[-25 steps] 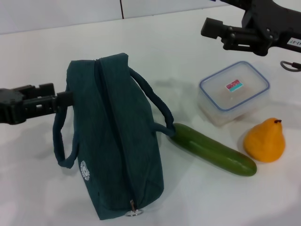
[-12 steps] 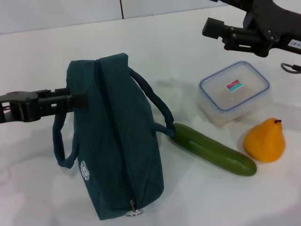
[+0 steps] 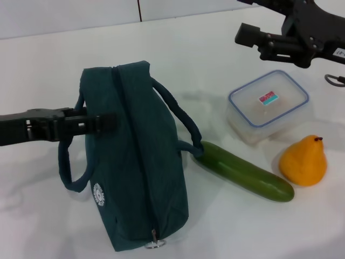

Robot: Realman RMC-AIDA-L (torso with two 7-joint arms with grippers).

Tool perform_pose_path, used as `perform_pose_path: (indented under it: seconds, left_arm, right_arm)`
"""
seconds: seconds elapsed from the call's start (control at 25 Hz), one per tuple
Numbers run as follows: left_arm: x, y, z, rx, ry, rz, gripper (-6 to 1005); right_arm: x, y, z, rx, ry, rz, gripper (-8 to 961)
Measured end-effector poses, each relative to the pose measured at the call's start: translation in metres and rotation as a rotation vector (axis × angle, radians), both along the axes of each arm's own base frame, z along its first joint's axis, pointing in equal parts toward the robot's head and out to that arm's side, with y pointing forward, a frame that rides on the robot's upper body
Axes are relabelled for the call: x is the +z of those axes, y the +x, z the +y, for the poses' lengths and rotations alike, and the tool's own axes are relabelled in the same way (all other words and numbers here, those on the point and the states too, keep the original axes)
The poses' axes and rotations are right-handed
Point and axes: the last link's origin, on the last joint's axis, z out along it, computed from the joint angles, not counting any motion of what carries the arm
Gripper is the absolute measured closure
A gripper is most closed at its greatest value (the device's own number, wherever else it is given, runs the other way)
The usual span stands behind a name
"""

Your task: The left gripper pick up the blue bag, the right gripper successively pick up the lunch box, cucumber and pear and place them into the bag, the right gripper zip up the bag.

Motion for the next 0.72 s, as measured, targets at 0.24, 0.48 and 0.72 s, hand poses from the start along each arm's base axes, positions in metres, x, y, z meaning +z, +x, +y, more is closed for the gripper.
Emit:
perform_pose_path:
  seconds: [0.24, 0.48, 0.72]
  left_arm:
    - [-0.003, 0.0, 0.003, 0.008, -0.002, 0.009, 181]
    - [-0.011, -0.002, 0.014, 0.025, -0.041, -0.014, 190]
    - [-0.011, -0.008, 0.021, 0.017, -0.031, -0.038, 199]
  right_arm:
    - [0.004, 0.004, -0.001, -0.015, 0.013, 0.002, 85]
    - [0.004, 0.006, -0.002, -0.017, 0.016, 0.002, 85]
    - [0.005, 0.008, -0.003, -0.012, 0.032, -0.005, 85]
